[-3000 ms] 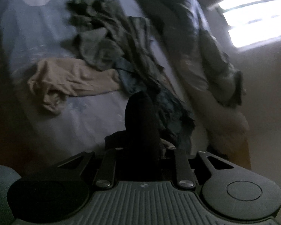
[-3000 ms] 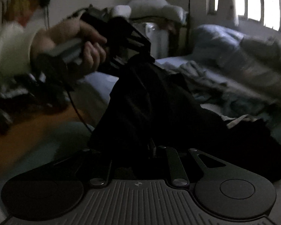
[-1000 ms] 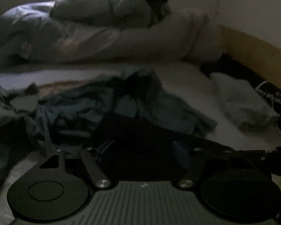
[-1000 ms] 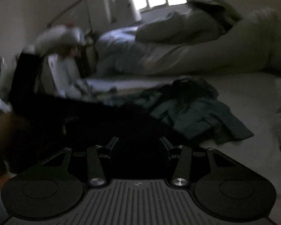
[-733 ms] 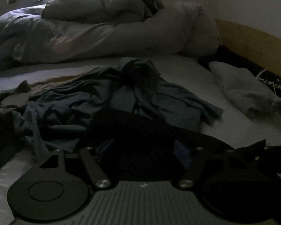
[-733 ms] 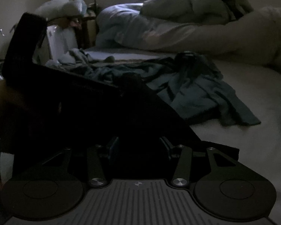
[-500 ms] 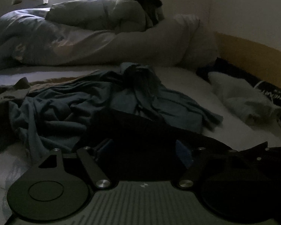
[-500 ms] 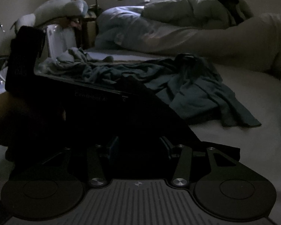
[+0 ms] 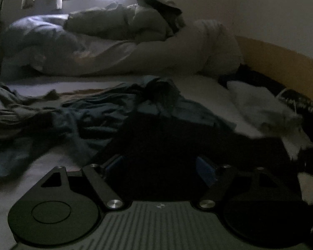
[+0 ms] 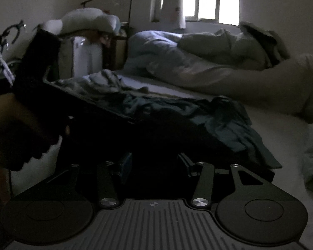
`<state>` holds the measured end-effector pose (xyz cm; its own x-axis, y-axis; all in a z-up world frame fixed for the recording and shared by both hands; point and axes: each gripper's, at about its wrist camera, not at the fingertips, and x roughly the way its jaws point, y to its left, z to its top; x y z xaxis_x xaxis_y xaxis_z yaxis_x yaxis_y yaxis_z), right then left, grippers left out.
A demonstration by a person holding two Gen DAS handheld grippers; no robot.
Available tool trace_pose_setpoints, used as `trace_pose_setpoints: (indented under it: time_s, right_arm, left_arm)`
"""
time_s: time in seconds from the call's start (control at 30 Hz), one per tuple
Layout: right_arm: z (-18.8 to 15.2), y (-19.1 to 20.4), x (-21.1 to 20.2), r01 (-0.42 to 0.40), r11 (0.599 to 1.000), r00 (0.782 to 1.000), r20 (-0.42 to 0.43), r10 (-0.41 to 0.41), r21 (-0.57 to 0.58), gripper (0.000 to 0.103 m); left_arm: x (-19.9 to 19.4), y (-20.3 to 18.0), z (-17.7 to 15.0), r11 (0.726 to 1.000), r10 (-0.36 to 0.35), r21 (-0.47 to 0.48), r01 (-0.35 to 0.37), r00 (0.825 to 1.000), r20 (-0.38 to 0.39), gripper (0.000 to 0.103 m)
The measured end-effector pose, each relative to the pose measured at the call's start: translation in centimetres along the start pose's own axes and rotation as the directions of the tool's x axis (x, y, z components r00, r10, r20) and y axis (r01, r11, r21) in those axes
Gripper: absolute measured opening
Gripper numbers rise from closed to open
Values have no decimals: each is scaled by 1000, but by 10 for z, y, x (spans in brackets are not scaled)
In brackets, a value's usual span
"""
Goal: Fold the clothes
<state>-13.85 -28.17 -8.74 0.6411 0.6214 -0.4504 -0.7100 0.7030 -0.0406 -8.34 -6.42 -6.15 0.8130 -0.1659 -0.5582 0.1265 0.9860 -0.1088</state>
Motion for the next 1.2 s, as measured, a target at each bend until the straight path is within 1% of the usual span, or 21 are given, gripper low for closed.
trace_pose_setpoints:
  time_s: [0.1, 0.23, 0.33, 0.4, 0.43, 0.5, 0.53, 0.57, 0.6, 0.63, 0.67, 0.73, 0.8, 0.83, 0.87, 0.93, 1.0, 1.03, 1.1, 1.17, 1.2]
  right_arm:
    - [-11, 6, -7, 30, 1000, 999, -18, -30, 11, 53]
    - [-27, 12, -7, 60, 998, 996, -74, -58, 30, 53]
    - [-34, 19, -3, 91, 996, 993, -81, -90, 13, 53]
    - [-32, 25, -3, 122, 993, 989, -87, -121, 8, 54]
    - [-31, 29, -5, 142, 990, 986, -91, -141, 11, 57]
    - [-29, 35, -14, 166, 985, 982, -96, -161, 43, 69]
    - [-31, 38, -20, 166, 984, 981, -108, -159, 57, 77]
    - [-33, 42, -23, 172, 983, 977, -135, -162, 59, 81]
    - [-36, 45, -24, 190, 980, 966, -189, -177, 52, 83]
    - [-39, 48, -26, 205, 977, 951, -246, -185, 57, 83]
    - [-41, 49, -30, 209, 975, 945, -275, -179, 81, 83]
    - [-45, 52, -40, 247, 959, 933, -302, -198, 136, 83]
    - [-47, 56, -52, 263, 949, 931, -305, -201, 177, 83]
    - [-49, 58, -57, 266, 946, 931, -304, -201, 187, 83]
    - [-49, 62, -62, 265, 946, 931, -304, -201, 186, 82]
    - [-50, 71, -71, 254, 952, 933, -303, -194, 173, 82]
    - [-47, 77, -82, 239, 955, 940, -288, -183, 173, 83]
    - [-46, 79, -87, 230, 957, 945, -276, -176, 177, 83]
    - [-42, 80, -99, 207, 958, 958, -240, -157, 197, 83]
    - [-39, 76, -110, 184, 956, 967, -214, -136, 227, 83]
    - [-38, 75, -113, 175, 954, 971, -204, -126, 243, 83]
  left_arm:
    - [-3, 4, -16, 1000, 27, 5, -27, 1000, -8, 83]
    - [9, 10, -27, 999, 35, -31, -36, 999, -21, 83]
    - [11, 6, -31, 998, 50, -25, -50, 999, -5, 84]
    - [2, 6, -32, 998, 57, -34, -56, 998, 12, 84]
    - [-3, 6, -32, 997, 60, -40, -59, 998, 21, 84]
    - [-19, 14, -35, 993, 70, -102, -65, 996, 47, 85]
    - [-27, 20, -37, 986, 74, -155, -64, 996, 58, 85]
    - [-34, 27, -38, 973, 66, -223, -50, 996, 62, 85]
    - [-39, 34, -38, 962, 51, -269, -35, 997, 54, 85]
    - [-45, 41, -37, 952, 48, -304, -33, 998, 43, 85]
    - [-53, 48, -36, 940, 58, -338, -43, 998, 35, 86]
    - [-67, 63, -36, 915, 89, -397, -68, 996, 33, 90]
    - [-80, 82, -43, 876, 116, -474, -88, 993, 30, 90]
    - [-81, 92, -48, 849, 117, -520, -92, 993, 15, 90]
    - [-81, 102, -53, 816, 99, -572, -84, 995, -4, 90]
    - [-74, 118, -65, 733, 31, -679, -45, 999, -32, 90]
    - [-67, 123, -72, 682, -26, -732, 6, 1000, -16, 90]
    - [-62, 123, -73, 671, -66, -740, 39, 998, -8, 90]
    - [-50, 119, -74, 669, -115, -740, 64, 993, -19, 90]
    - [-38, 115, -71, 682, -126, -728, 69, 992, -24, 91]
    - [-32, 113, -69, 689, -128, -721, 73, 992, -22, 97]
